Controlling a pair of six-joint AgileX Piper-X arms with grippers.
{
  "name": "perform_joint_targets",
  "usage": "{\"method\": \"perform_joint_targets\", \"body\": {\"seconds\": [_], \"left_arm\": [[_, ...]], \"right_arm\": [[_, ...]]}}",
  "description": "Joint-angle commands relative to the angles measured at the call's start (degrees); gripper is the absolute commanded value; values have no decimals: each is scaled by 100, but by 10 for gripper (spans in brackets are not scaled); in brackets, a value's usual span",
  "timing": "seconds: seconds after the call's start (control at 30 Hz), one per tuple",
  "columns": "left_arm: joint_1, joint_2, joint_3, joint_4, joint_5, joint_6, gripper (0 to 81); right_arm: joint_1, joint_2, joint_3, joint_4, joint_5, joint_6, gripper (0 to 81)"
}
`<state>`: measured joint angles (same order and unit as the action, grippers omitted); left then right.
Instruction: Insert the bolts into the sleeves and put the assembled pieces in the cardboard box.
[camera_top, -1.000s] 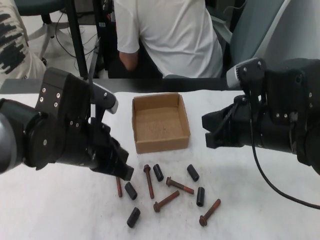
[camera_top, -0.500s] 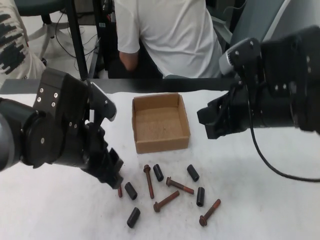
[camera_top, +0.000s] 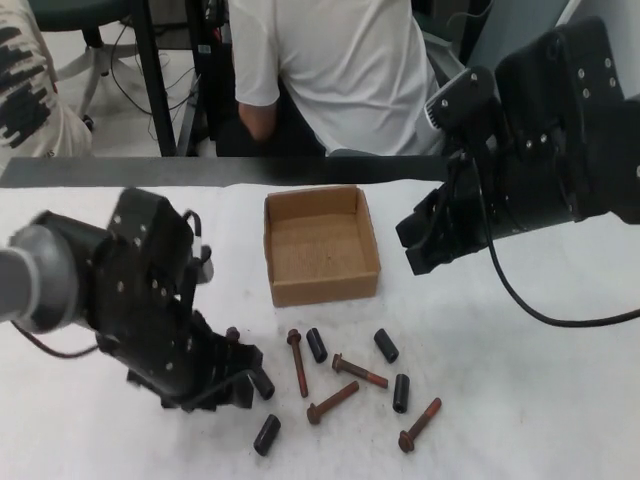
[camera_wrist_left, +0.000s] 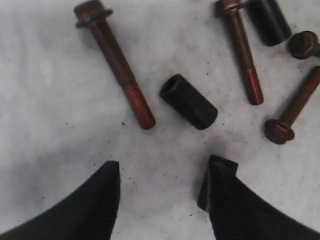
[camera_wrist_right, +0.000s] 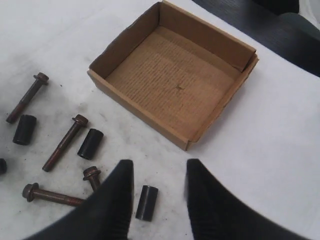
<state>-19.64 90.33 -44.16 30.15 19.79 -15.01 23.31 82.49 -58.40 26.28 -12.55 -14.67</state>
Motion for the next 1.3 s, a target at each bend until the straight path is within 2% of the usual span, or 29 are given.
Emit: {"method": "perform_joint_targets", "body": {"seconds": [0.0,0.17,0.37,0.67,1.27], "left_arm": [[-3,-24,-153,-182,75,-467,485],[-27,-23,-490,-283,-209,-718,394],[-30,74,-736,-490,-726,-718,393],[-30,543,-920,413,-731,-647,393],[-30,810,-950,-130,-788,-1116,393]], "right_arm": [[13,-21,-74,16,20,-33,330],[13,-21,-74,58,20,-35,330],[13,-21,-74,56,8,91,330],[13,-21,-74,56,-6,96,330],[13,-552,-74,73,-4,226,330]]}}
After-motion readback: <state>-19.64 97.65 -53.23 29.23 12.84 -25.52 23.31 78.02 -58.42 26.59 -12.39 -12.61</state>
